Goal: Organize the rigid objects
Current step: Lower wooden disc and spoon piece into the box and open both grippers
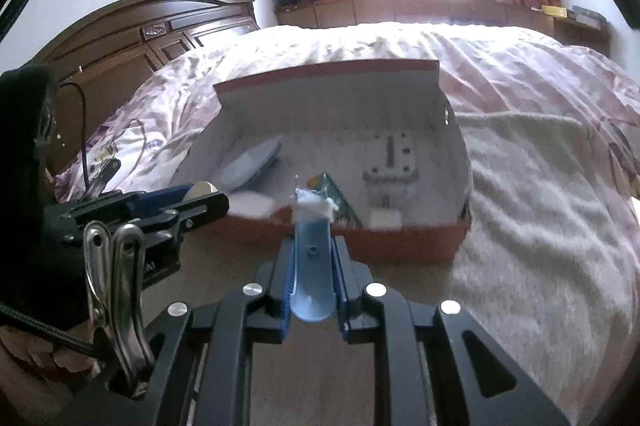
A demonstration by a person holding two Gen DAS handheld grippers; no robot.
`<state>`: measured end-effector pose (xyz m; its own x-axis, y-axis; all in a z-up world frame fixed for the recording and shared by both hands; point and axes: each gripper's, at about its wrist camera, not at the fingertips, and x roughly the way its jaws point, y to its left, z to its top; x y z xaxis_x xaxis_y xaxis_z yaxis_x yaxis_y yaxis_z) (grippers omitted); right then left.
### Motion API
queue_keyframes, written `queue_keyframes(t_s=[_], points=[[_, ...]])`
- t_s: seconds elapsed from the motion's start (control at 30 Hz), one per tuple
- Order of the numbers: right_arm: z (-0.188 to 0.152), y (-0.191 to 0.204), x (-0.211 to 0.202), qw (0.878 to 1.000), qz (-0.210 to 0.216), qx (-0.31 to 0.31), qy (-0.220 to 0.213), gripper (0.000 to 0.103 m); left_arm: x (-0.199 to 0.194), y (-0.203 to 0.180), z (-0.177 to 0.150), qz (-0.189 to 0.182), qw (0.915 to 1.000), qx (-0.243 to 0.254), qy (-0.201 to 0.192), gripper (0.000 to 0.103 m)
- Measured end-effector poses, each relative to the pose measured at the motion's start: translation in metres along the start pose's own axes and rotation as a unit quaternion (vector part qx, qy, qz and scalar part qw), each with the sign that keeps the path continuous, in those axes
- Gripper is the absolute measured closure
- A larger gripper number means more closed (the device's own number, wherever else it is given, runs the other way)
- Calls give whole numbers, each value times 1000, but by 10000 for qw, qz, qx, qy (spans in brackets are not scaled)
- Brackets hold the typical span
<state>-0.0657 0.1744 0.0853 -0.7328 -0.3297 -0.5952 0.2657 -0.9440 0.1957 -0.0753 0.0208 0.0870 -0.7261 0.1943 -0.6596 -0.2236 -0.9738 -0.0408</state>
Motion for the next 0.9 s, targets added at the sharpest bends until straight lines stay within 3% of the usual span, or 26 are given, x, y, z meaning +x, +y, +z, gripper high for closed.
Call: queue_keyframes(t_s=[0.43, 0.77, 0.9], points=[[28, -15, 38, 9998, -203, -20, 79, 85, 43, 12, 19, 101, 9997, -186, 96, 71], [32, -16, 54, 9995, -287, -84, 121, 84, 52, 14, 25, 192, 9996, -207, 58, 70], [31, -17, 54, 9994, -314, -54, 96, 65, 54, 13, 27, 295, 9993, -197, 86, 63]])
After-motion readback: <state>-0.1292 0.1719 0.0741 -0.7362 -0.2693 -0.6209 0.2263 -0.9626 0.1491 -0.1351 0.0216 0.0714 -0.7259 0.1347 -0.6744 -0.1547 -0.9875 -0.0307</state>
